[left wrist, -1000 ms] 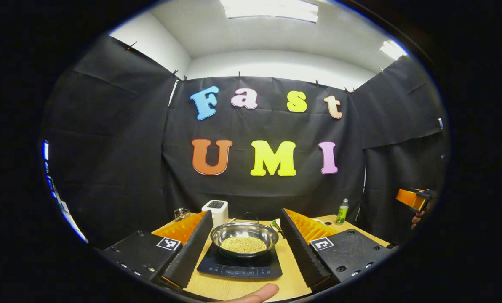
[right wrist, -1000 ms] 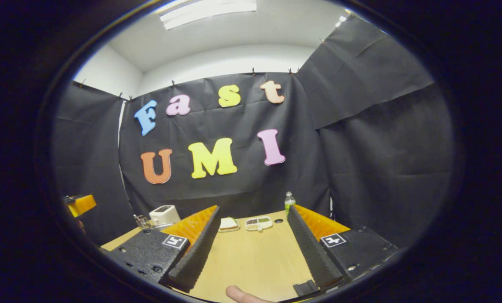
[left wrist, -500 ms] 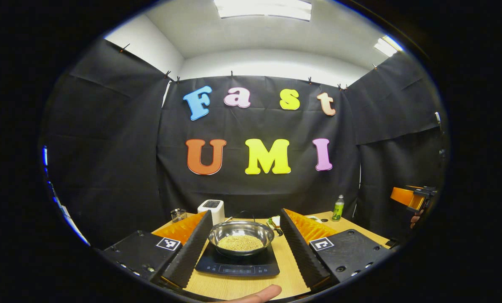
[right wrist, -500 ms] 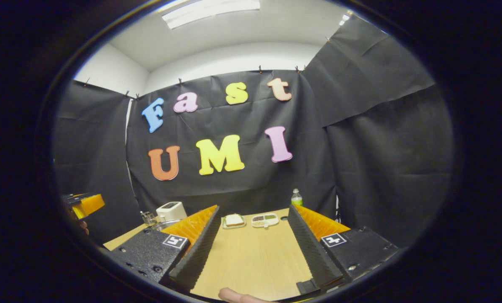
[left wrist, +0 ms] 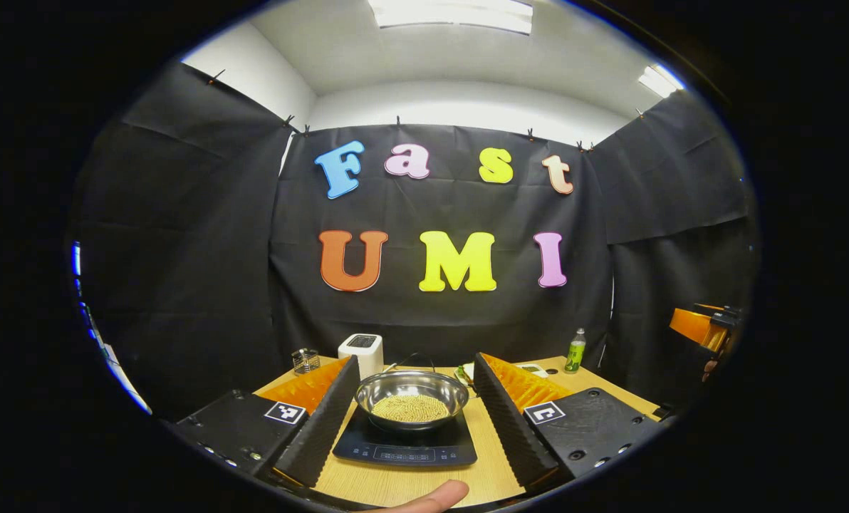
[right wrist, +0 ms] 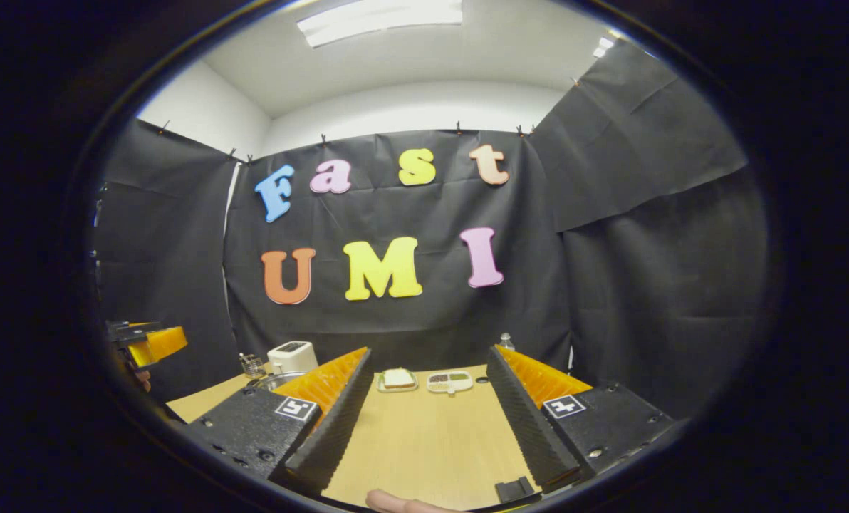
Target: First push the handle of the pot to place it horizontally, then grasp the pot with both hands and set it on the induction cooktop.
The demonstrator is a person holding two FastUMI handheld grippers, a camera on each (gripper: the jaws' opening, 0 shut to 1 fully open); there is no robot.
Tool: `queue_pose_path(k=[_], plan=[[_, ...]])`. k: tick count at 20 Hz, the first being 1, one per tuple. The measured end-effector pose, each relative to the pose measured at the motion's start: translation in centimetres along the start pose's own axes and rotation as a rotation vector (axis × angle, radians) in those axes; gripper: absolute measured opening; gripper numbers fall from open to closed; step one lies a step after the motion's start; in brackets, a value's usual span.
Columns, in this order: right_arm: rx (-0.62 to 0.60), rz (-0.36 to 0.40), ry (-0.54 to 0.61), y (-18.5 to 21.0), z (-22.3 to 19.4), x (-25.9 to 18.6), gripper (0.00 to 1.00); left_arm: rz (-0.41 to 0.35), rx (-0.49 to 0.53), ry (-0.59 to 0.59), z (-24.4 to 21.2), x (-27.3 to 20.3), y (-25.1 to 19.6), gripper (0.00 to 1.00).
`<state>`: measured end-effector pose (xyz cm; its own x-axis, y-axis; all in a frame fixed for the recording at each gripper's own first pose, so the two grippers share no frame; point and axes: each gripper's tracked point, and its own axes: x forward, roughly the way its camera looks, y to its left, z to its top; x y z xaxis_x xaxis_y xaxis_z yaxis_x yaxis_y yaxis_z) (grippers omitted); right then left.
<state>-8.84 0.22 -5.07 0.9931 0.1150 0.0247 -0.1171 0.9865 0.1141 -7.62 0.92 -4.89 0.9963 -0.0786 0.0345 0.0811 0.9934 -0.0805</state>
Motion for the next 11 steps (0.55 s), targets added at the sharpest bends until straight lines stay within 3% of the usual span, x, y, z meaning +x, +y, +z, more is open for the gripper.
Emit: queue_pose_path(k=[2, 3, 4, 11], plan=[[-0.013, -0.001, -0.001, 0.11, -0.12, -0.07, 0.95, -0.015, -0.013, -0.015, 0.15, 0.02, -0.32, 0.95], [-0.019, 0.0, 0.0, 0.18, -0.18, -0.1, 1.0, -0.014, -0.014, -0.018, 0.18, 0.02, -0.22, 0.95], [-0.02, 0.001, -0.001, 0.27, -0.14, -0.19, 0.95, -0.014, -0.011, -0.019, 0.14, -0.13, -0.18, 0.95], [-0.015, 0.006, -0.006, 0.23, -0.45, -0.01, 0.95, -0.041, 0.014, -0.033, 0.23, -0.29, -0.97, 0.95]])
